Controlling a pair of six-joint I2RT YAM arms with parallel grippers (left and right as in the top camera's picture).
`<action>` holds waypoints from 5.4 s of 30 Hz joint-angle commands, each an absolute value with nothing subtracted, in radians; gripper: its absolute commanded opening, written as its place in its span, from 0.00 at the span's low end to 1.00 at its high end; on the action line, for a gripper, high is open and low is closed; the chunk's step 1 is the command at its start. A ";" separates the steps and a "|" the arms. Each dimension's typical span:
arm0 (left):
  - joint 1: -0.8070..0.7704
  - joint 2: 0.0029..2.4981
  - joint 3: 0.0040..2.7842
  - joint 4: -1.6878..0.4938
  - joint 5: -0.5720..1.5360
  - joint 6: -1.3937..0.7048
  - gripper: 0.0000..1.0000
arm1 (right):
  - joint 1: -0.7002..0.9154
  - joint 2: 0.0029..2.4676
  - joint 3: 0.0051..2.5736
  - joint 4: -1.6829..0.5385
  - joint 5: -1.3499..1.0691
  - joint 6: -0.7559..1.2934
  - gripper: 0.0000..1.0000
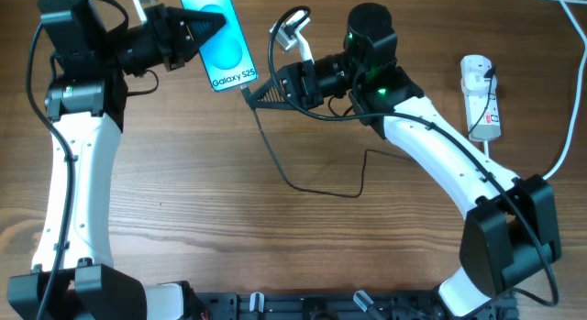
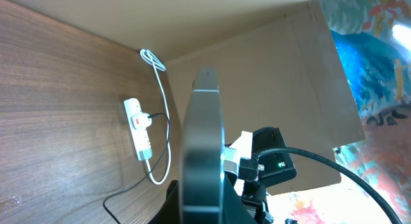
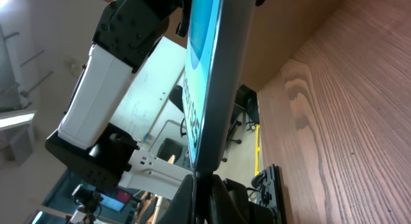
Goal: Plug charger to phone and switch on socket
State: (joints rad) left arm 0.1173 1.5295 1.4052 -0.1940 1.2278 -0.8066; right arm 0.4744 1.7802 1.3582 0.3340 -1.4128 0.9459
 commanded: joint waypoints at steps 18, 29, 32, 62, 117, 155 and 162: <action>0.120 1.518 1.407 -0.198 1.242 -0.790 0.04 | 0.493 1.777 1.382 0.329 -1.422 0.943 0.04; 0.106 1.518 1.407 -0.241 1.248 -0.738 0.04 | 0.493 1.777 1.382 0.330 -1.422 0.945 0.04; 0.103 1.518 1.407 -0.174 1.248 -0.789 0.04 | 0.493 1.777 1.382 0.330 -1.422 0.945 0.04; 0.111 1.518 1.407 -0.215 1.279 -0.741 0.04 | 0.493 1.777 1.382 0.381 -1.334 1.031 0.04; 0.214 1.518 1.407 -0.633 0.922 -0.500 0.04 | 0.501 2.121 1.382 -0.643 -0.162 0.237 0.36; 0.187 1.518 1.407 -0.531 1.238 -0.505 0.04 | 0.533 1.780 1.383 -0.150 -1.442 0.422 0.04; 0.187 1.518 1.407 -0.531 1.237 -0.505 0.04 | 0.534 1.780 1.383 -0.111 -1.438 0.472 0.04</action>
State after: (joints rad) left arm 0.1890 1.5276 1.4006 -0.5377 1.1995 -0.5129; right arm 0.5335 1.7813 1.3758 -0.1375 -1.4136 0.4316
